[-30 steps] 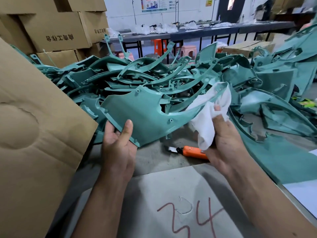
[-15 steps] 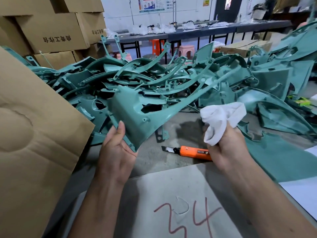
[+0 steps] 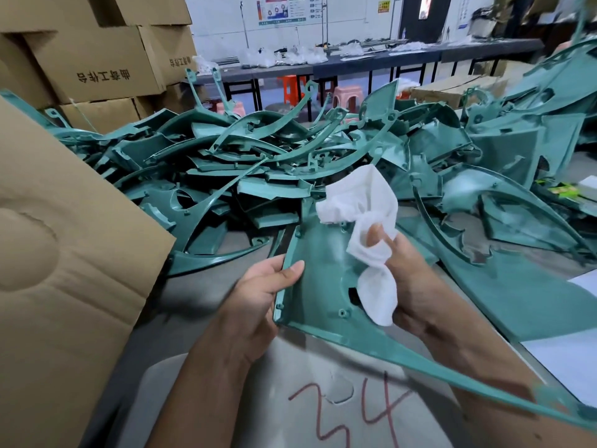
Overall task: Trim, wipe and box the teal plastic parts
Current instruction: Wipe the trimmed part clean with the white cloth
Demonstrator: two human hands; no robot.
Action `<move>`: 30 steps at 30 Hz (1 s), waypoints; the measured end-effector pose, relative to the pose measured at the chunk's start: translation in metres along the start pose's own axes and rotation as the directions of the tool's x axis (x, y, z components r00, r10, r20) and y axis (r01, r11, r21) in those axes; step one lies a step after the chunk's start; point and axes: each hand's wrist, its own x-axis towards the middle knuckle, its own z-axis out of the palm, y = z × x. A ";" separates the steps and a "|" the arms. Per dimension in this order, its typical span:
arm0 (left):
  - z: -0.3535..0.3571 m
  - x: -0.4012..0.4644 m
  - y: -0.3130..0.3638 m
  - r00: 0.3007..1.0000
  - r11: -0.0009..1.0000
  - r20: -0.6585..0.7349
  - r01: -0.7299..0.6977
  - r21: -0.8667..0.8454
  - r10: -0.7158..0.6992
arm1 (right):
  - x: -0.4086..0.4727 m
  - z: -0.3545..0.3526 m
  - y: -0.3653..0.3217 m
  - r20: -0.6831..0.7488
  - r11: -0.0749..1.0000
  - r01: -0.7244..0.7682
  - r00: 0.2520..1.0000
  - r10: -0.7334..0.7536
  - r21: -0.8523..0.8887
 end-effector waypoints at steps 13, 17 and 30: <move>-0.002 0.003 0.005 0.971 0.846 -0.072 0.161 -0.508 -0.227 | 0.006 0.005 0.010 -0.101 1.000 0.011 0.995 -0.011 0.002; -0.012 0.005 0.010 0.953 0.873 -0.280 -0.033 -0.486 -0.120 | 0.006 0.004 0.019 -0.038 0.936 0.114 0.990 -0.134 -0.334; 0.001 -0.002 0.024 0.797 0.794 -0.603 -0.388 -0.469 0.033 | -0.001 -0.005 0.041 0.073 0.760 0.400 0.902 -0.425 -0.512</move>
